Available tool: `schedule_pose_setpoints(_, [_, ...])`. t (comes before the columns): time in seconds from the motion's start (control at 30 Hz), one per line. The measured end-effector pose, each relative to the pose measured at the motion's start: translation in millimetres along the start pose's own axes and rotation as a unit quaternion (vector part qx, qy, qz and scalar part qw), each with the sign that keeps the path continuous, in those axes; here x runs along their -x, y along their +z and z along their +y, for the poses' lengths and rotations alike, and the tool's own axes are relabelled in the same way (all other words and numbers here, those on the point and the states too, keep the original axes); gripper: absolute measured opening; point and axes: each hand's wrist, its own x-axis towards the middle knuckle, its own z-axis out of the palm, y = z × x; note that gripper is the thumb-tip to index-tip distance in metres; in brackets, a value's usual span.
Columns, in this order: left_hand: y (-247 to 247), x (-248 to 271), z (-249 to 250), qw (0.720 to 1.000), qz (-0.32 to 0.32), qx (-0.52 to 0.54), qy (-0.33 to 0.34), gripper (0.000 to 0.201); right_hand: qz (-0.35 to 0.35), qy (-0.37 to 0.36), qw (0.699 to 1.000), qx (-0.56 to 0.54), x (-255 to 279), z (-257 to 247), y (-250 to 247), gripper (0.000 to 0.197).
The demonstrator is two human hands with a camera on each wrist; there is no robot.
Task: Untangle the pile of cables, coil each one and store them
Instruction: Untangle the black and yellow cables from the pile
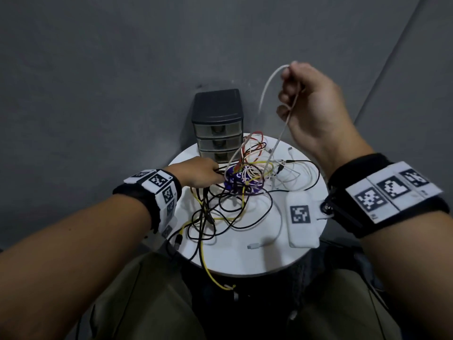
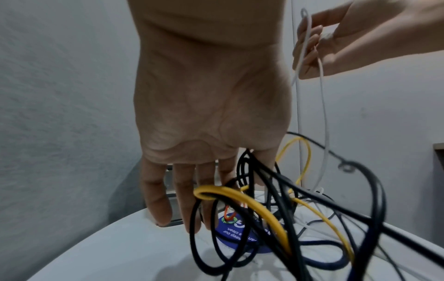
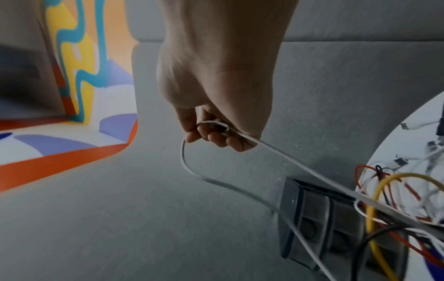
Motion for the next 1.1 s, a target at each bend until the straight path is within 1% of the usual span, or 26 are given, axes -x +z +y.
schedule_pose_setpoints(0.07, [0.1,0.1,4.1,1.0,0.002,-0.016,0.0,0.035,-0.008,0.059,0.998,0.029,2.0,6.1,3.6,0.026])
schedule_pose_setpoints(0.1, [0.9,-0.5,4.6,1.0,0.006,-0.017,-0.001,0.035,-0.009,0.075,0.995,0.072,2.8,9.3,3.7,0.024])
schedule_pose_setpoints(0.13, [2.2,-1.1,3.4,1.0,0.012,-0.011,-0.003,0.035,-0.011,0.074,0.986,0.148,3.4,12.8,2.2,0.023])
schedule_pose_setpoints(0.17, [3.1,-1.8,2.0,1.0,0.019,-0.004,-0.007,0.035,-0.022,0.065,0.969,0.238,4.6,16.5,0.5,0.024])
schedule_pose_setpoints(0.2, [3.9,-2.4,0.6,1.0,0.027,0.001,-0.012,0.035,-0.047,0.058,0.944,0.321,6.0,21.1,-1.2,0.025])
schedule_pose_setpoints(0.23, [4.1,-2.7,0.0,0.999,0.034,0.002,-0.017,0.036,-0.08,0.066,0.916,0.389,8.1,25.8,-2.2,0.026])
schedule_pose_setpoints(0.33, [4.3,-3.4,2.3,0.999,0.033,-0.02,-0.025,0.036,-0.173,0.118,0.817,0.537,17.4,41.1,-0.6,0.028])
schedule_pose_setpoints(0.4, [4.4,-4.3,4.6,0.999,0.031,-0.032,-0.031,0.035,-0.202,0.093,0.755,0.617,22.4,54.8,1.6,0.03])
schedule_pose_setpoints(0.43, [4.4,-4.3,5.9,0.998,0.031,-0.033,-0.032,0.034,-0.205,0.074,0.729,0.648,24.6,61.6,3.0,0.029])
schedule_pose_setpoints(0.47, [4.1,-4.4,7.2,0.998,0.031,-0.033,-0.033,0.034,-0.207,0.061,0.711,0.669,26.5,68.3,3.9,0.028])
schedule_pose_setpoints(0.5, [3.7,-4.2,8.5,0.998,0.03,-0.033,-0.034,0.034,-0.209,0.055,0.701,0.68,28.4,74.2,4.6,0.027])
schedule_pose_setpoints(0.57, [3.1,-4.5,9.7,0.998,0.033,-0.037,-0.039,0.036,-0.207,0.054,0.691,0.69,30.6,85.4,4.1,0.028])
schedule_pose_setpoints(0.63, [2.9,-4.3,9.9,0.998,0.037,-0.038,-0.044,0.037,-0.208,0.05,0.668,0.713,31.8,92.3,3.7,0.03])
schedule_pose_setpoints(0.67, [3.7,-4.6,8.9,0.998,0.039,-0.037,-0.044,0.037,-0.212,0.044,0.662,0.717,32.5,93.6,3.7,0.032])
schedule_pose_setpoints(0.7, [4.3,-5.4,7.7,0.998,0.039,-0.035,-0.042,0.038,-0.219,0.036,0.671,0.707,33.0,92.6,4.3,0.035])
schedule_pose_setpoints(0.73, [5.2,-6.2,6.2,0.998,0.037,-0.031,-0.04,0.037,-0.227,0.027,0.699,0.677,32.0,90.1,5.1,0.036])
schedule_pose_setpoints(0.83, [7.4,-8.3,1.6,0.999,0.03,-0.011,-0.034,0.035,-0.218,0.005,0.84,0.496,25.6,72.9,10.9,0.034])
schedule_pose_setpoints(0.87, [7.5,-8.6,0.6,0.999,0.03,-0.008,-0.036,0.036,-0.209,-0.009,0.876,0.435,22.5,66.1,13.3,0.033])
schedule_pose_setpoints(0.9, [7.6,-9.0,-0.8,0.999,0.031,-0.009,-0.036,0.038,-0.193,-0.029,0.902,0.386,20.1,59.4,15.7,0.033])
schedule_pose_setpoints(1.0, [7.9,-11.8,-4.1,0.999,0.028,-0.016,-0.032,0.038,-0.131,-0.075,0.957,0.247,15.1,38.9,19.7,0.028])
schedule_pose_setpoints(1.03, [8.0,-13.0,-5.5,0.999,0.03,-0.012,-0.031,0.037,-0.106,-0.083,0.97,0.202,13.6,32.4,19.3,0.029])
schedule_pose_setpoints(1.1, [7.8,-14.7,-7.8,0.999,0.033,-0.007,-0.037,0.033,-0.058,-0.095,0.985,0.135,10.5,22.7,15.6,0.033])
